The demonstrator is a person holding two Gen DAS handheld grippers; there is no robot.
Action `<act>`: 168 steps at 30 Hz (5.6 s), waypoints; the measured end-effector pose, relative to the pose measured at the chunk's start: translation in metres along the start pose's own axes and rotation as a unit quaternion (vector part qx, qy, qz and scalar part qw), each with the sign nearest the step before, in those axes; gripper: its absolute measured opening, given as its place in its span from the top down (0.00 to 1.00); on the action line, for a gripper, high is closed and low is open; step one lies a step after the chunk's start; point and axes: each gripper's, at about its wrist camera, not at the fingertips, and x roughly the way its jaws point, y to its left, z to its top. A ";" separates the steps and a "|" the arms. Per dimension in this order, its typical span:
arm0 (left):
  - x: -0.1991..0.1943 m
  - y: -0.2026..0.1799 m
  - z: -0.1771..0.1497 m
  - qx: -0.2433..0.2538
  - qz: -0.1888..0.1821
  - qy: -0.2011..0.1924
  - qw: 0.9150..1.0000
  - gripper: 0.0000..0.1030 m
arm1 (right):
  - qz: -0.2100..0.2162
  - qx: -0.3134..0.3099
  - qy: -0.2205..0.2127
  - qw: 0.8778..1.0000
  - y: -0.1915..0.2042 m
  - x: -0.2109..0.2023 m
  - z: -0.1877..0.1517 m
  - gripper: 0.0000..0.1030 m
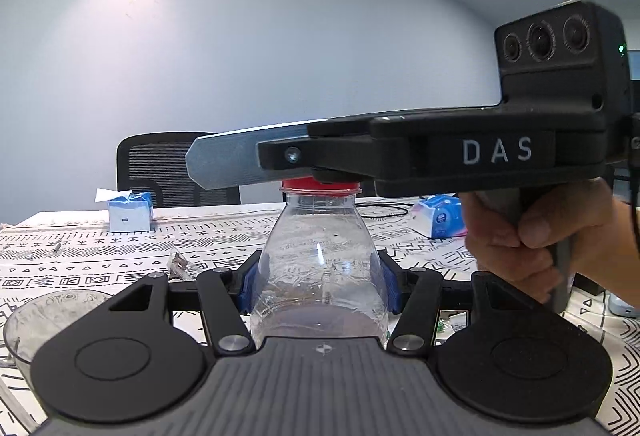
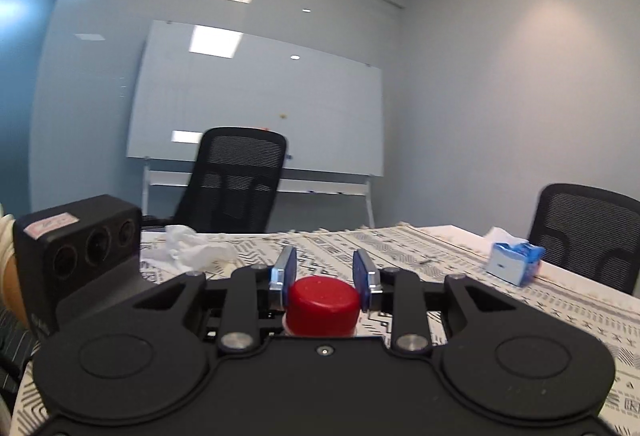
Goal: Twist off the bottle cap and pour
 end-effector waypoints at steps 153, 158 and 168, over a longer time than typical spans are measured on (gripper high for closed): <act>0.003 -0.003 -0.003 0.035 0.015 -0.023 0.999 0.48 | -0.239 0.059 0.012 0.969 0.056 0.003 -0.005 0.69; 0.005 -0.001 -0.003 0.033 0.009 -0.021 0.999 0.49 | -0.170 0.048 0.009 0.984 0.038 -0.005 -0.005 0.69; 0.006 0.003 -0.003 0.035 -0.012 -0.018 0.999 0.49 | -0.012 0.051 -0.015 0.999 -0.008 -0.017 -0.014 0.68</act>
